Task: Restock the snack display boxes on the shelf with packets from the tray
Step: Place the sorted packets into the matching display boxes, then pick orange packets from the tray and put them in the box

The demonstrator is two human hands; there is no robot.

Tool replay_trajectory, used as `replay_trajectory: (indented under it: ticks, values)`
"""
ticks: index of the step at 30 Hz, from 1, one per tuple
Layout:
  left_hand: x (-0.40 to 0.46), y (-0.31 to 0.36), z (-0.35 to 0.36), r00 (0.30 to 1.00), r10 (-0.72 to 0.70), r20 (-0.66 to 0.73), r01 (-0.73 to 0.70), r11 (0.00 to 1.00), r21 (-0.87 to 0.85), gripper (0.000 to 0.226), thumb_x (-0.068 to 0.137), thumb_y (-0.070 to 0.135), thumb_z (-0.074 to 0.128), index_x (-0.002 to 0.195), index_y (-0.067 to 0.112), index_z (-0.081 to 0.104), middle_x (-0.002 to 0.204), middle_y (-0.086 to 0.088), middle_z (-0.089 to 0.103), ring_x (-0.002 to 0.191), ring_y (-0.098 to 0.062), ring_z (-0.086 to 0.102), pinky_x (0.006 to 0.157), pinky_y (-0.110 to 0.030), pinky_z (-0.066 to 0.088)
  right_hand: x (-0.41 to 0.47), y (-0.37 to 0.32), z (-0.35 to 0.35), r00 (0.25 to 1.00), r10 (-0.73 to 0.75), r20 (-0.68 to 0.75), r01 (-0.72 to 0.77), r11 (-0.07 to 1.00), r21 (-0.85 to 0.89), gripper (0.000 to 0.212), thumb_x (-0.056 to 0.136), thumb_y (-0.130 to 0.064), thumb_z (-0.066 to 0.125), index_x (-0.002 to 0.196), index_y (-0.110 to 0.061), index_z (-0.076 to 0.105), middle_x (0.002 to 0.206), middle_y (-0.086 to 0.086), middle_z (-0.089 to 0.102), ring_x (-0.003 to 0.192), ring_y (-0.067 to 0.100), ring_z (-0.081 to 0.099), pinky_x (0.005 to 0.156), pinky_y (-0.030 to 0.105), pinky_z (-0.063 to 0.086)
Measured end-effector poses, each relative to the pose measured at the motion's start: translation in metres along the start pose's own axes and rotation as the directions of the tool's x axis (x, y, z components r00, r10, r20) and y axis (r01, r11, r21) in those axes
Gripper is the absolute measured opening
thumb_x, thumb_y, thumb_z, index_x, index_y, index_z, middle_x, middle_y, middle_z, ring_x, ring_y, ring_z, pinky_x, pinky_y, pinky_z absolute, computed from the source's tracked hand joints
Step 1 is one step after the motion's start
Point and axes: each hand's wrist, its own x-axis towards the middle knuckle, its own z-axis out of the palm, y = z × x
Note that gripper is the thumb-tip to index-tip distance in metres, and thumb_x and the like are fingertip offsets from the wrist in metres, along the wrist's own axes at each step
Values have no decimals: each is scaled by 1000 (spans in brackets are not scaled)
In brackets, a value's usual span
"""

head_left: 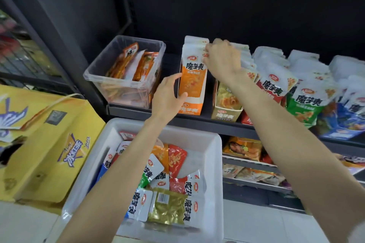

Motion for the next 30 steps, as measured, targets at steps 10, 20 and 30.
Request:
replay_trajectory:
  ticks: [10, 20, 30]
  values:
    - [1, -1, -7, 999, 32, -28, -33, 999, -34, 51, 90, 28, 62, 136, 21, 43, 135, 0, 51, 121, -14, 49, 99, -32, 43, -37, -8, -22, 985, 101, -140, -56, 954, 294, 32, 93, -15, 53, 125, -11, 54, 121, 9, 51, 106, 22, 52, 70, 26, 42]
    - [-115, -41, -39, 984, 171, -53, -176, 978, -110, 25, 92, 28, 54, 113, 16, 59, 96, 9, 60, 88, -8, 57, 78, -22, 45, -201, -73, 23, 933, -219, 286, -23, 757, 653, 27, 91, -16, 57, 117, -18, 61, 111, 0, 62, 96, 19, 62, 83, 35, 50]
    - [-200, -117, -39, 824, -230, 518, -37, 890, 454, 59, 83, 47, 64, 136, 24, 47, 136, -2, 48, 127, -26, 38, 105, -36, 31, -235, -132, 97, 708, -347, 616, 20, 881, 472, 65, 90, -13, 61, 146, -21, 29, 134, 11, 52, 121, 31, 49, 97, 40, 42]
